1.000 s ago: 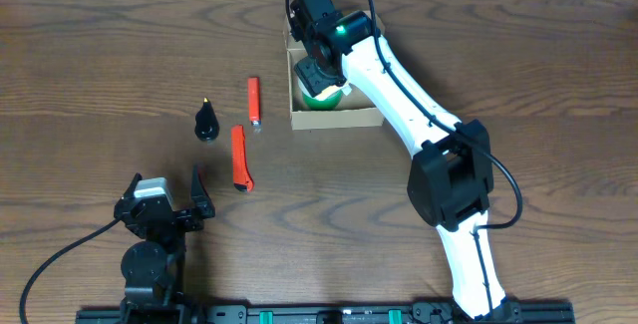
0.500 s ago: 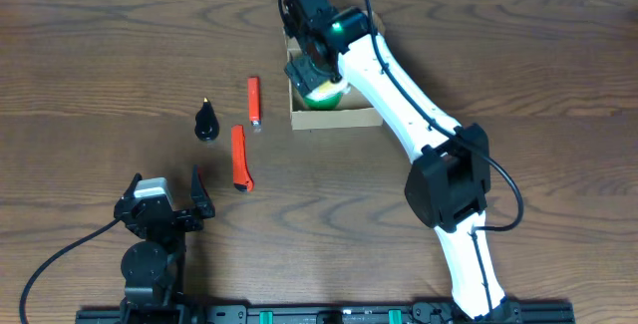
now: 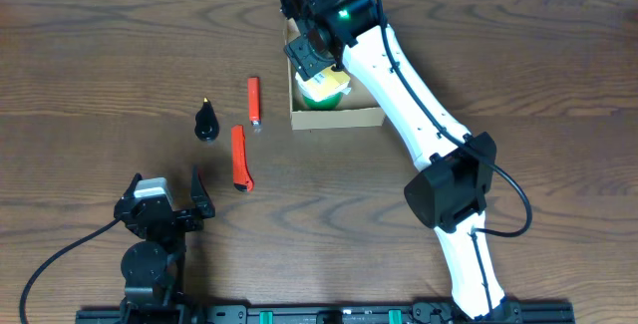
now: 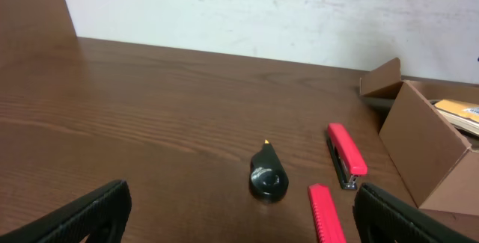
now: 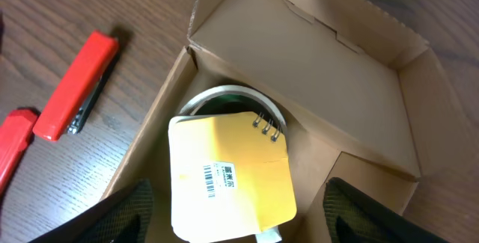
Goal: Pack container
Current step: 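Carry yellow notepad into the box and release it on the tapes, then retract right arm away from the box to the right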
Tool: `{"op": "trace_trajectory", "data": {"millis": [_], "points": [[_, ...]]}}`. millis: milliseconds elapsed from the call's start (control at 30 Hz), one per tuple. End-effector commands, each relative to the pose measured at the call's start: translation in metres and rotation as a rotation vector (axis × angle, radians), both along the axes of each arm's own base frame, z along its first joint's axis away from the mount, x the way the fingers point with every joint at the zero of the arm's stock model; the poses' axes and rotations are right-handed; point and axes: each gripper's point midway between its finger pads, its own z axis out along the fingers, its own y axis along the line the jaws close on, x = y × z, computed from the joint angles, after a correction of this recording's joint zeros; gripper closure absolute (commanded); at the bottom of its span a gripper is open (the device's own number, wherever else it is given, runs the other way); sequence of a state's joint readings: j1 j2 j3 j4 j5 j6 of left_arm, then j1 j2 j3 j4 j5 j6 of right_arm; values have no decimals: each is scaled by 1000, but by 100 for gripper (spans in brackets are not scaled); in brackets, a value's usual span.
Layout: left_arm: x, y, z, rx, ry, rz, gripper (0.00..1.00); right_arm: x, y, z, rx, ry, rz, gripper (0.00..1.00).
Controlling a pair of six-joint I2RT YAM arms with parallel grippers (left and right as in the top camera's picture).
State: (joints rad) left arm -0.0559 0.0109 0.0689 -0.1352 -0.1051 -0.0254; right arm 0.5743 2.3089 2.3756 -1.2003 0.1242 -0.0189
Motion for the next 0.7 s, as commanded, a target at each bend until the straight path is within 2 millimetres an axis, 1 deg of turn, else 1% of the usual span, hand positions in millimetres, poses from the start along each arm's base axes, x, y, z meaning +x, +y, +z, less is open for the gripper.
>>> {"op": "trace_trajectory", "data": {"millis": [0,67,100,133,200,267,333,400,467,500,533,600,667], "points": [[-2,1,-16,4,48,8,5,-5,14,32,10,-75,25,27],[-2,1,-16,4,48,8,5,-2,5,52,-8,-129,0,22],[-2,1,-16,4,48,8,5,2,-3,63,-20,-161,-21,19],[-2,1,-16,4,48,8,5,4,-11,75,-27,-192,-43,17],[-2,1,-16,4,48,8,5,13,-35,101,-39,-257,-102,13],[-2,1,-16,4,48,8,5,21,-71,128,-53,-320,-182,10],[-2,1,-16,4,48,8,4,30,-118,153,-51,-368,-274,6],[-2,1,-16,4,48,8,5,37,-165,168,-29,-386,-359,2],[-2,1,-16,4,48,8,4,42,-212,174,14,-381,-452,1],[-2,1,-16,4,48,8,5,43,-235,174,37,-369,-501,1],[-2,1,-16,4,48,8,5,43,-255,171,55,-354,-542,1],[-2,1,-16,4,48,8,4,41,-297,160,93,-304,-643,1],[-2,1,-16,4,48,8,5,36,-331,147,129,-251,-724,1]]}}
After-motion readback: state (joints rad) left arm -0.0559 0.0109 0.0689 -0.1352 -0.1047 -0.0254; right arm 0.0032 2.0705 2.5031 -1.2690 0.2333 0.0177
